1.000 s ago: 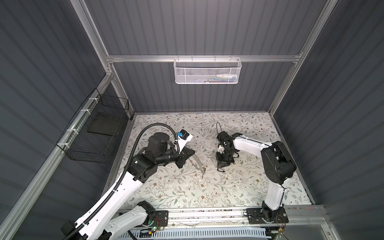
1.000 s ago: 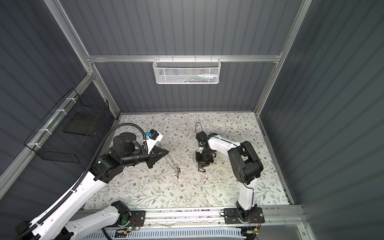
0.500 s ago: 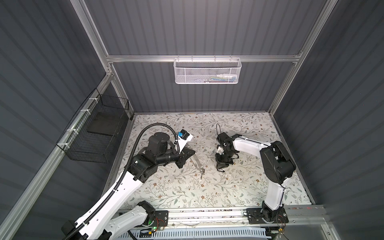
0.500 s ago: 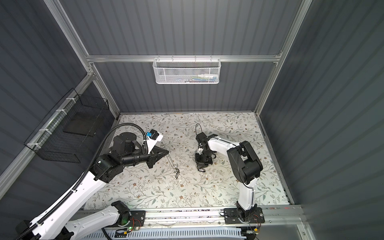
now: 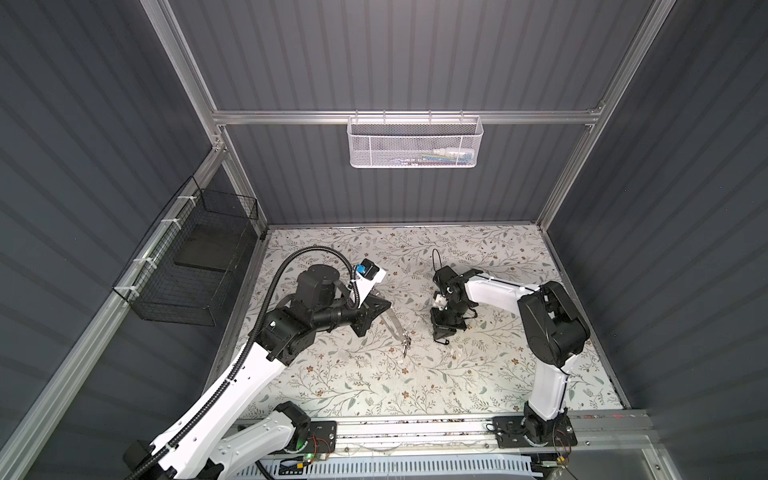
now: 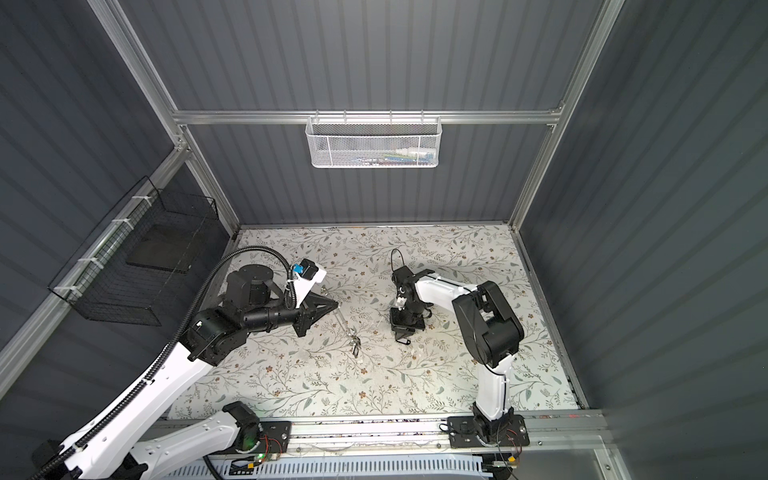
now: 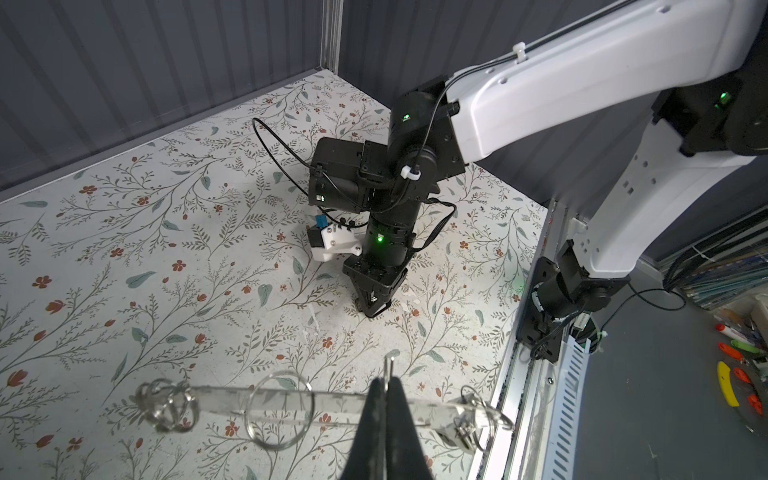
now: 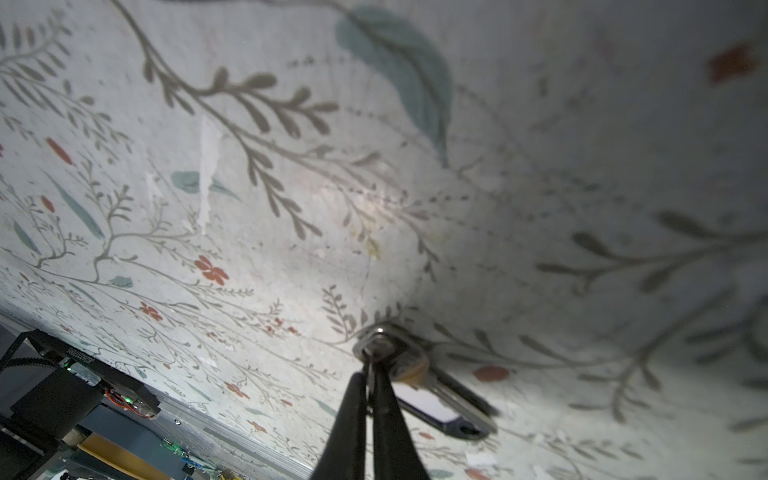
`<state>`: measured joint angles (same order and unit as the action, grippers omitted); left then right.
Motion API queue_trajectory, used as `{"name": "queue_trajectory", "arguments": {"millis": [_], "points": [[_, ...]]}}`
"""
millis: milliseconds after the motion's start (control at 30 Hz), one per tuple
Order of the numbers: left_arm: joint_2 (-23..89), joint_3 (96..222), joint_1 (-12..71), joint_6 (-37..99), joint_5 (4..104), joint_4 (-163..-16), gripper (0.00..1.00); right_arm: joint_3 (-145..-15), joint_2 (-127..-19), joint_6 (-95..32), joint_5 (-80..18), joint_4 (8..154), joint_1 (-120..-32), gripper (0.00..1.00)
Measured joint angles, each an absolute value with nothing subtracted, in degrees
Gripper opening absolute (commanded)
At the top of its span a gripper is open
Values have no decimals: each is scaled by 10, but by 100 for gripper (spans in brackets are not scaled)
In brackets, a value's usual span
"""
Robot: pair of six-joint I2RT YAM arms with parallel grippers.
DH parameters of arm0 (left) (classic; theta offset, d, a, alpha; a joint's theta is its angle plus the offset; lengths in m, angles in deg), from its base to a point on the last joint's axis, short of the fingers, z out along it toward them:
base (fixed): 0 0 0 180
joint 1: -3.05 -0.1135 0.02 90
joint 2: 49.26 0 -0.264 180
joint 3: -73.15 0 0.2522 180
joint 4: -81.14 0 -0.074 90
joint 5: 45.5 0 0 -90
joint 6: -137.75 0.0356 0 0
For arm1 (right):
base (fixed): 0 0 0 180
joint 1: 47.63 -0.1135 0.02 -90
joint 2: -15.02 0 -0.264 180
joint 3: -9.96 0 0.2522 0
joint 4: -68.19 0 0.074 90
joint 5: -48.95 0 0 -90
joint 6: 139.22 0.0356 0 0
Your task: Put the keys on the keyring
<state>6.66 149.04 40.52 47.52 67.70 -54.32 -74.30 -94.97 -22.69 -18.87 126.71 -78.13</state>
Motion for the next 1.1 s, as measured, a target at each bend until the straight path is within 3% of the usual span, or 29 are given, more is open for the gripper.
{"name": "queue_trajectory", "arguments": {"millis": [1100], "points": [[68,1490,405,475,682,-543,0,-743,-942,-229,-200,1272,-781,16]]}}
